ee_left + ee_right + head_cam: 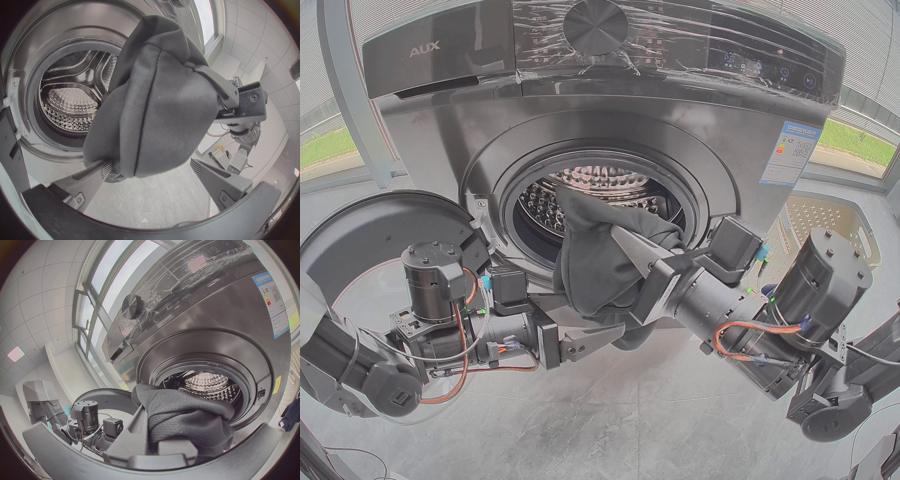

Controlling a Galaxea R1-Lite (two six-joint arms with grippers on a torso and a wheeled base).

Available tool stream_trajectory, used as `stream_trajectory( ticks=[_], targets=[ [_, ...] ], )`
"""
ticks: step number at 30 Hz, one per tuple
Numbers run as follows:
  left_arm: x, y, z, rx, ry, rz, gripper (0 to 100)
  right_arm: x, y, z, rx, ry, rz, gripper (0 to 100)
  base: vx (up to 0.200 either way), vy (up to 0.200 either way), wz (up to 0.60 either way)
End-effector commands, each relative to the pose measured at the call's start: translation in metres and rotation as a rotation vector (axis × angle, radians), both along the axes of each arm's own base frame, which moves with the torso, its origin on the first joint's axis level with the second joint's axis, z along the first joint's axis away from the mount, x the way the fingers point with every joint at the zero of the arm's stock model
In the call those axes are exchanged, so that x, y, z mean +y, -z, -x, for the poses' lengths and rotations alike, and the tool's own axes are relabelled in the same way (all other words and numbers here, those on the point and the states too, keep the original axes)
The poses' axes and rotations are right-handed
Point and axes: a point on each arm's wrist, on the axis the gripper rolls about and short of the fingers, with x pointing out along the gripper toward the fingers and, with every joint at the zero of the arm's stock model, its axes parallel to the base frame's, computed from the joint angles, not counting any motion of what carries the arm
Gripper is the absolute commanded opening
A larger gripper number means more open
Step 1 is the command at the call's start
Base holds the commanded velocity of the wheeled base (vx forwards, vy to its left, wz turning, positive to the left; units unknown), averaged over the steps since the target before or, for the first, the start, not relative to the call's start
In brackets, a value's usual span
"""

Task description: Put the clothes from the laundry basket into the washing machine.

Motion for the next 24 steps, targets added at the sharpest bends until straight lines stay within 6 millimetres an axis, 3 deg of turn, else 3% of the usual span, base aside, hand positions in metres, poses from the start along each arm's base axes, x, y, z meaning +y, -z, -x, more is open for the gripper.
stream_trajectory(
  ticks=[1,9,14,15,24],
  targets=[
    [-0.003,0.000,-0.004,-0.004,-0.001,0.004,100,0.000,0.001,0.000,0.002,-0.001,0.003,0,0.000,0.000,0.00],
    [-0.014,-0.014,0.004,-0.033,0.029,0.088,100,0.001,0.001,0.000,0.001,-0.001,0.002,0,0.000,0.000,0.00],
    [-0.015,-0.013,0.007,-0.036,0.025,0.094,100,0.001,0.002,0.000,0.002,-0.002,0.001,0,0.000,0.000,0.00],
    [-0.015,-0.012,0.007,-0.037,0.023,0.093,0,0.001,0.002,0.000,0.002,-0.002,0.001,0,0.000,0.000,0.00],
    [-0.016,-0.014,0.004,-0.052,-0.014,0.095,0,0.001,0.001,0.000,-0.005,-0.010,-0.010,0,0.000,0.000,0.00]
  ],
)
